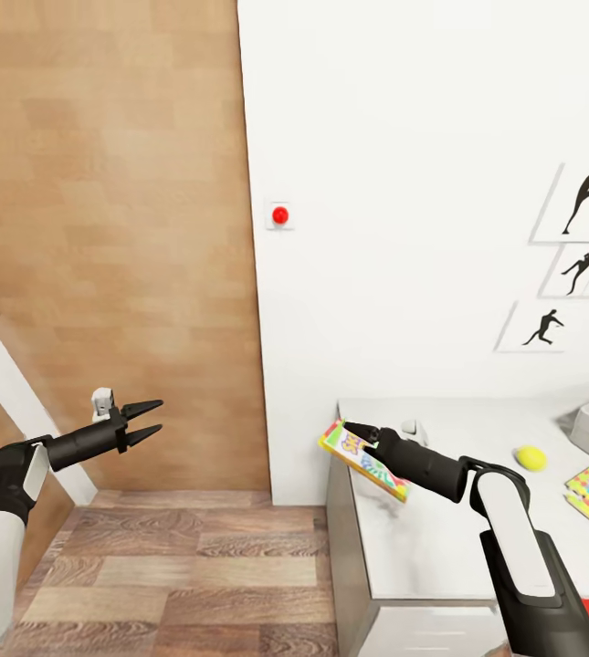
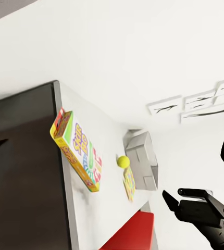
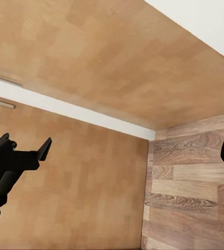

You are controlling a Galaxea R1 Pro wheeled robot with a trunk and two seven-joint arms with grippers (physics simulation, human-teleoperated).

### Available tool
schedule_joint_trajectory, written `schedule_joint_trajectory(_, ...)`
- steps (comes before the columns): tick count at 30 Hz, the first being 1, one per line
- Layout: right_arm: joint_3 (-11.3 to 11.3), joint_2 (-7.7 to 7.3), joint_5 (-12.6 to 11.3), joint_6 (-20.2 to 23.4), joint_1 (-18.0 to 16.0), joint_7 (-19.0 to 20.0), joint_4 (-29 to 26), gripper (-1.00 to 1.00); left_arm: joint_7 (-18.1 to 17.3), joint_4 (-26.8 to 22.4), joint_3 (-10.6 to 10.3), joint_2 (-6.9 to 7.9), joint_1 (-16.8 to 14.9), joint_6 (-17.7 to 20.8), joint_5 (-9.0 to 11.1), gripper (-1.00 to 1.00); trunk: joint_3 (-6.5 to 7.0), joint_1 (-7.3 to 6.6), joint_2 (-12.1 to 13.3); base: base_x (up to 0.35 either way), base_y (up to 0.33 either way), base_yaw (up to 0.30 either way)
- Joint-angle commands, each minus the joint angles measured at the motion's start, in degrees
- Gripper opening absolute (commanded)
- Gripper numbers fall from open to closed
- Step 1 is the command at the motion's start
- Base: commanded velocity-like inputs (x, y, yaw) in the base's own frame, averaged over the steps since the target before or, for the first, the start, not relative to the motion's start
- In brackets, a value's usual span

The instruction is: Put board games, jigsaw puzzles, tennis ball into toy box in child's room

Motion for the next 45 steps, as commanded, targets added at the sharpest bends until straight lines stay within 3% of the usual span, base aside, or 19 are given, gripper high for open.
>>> schedule_joint_trajectory(1,-0.1,0.04,-0.2,0.3,-0.1,-0.2,0.0,1.0,-0.1,0.0,0.1,-0.01,-0.1,0.6,0.0,1.0,-0.03,0.04,-0.1,0.0,0.0,0.074)
schedule_joint_trajectory(45,0.0,0.65,0.0,0.1,0.0,-0.4,0.3,1.0,-0.2,0.0,0.1,0.06,-0.1,0.6,0.0,1.0,3.41,0.04,-0.1,0.0,0.0,0.089)
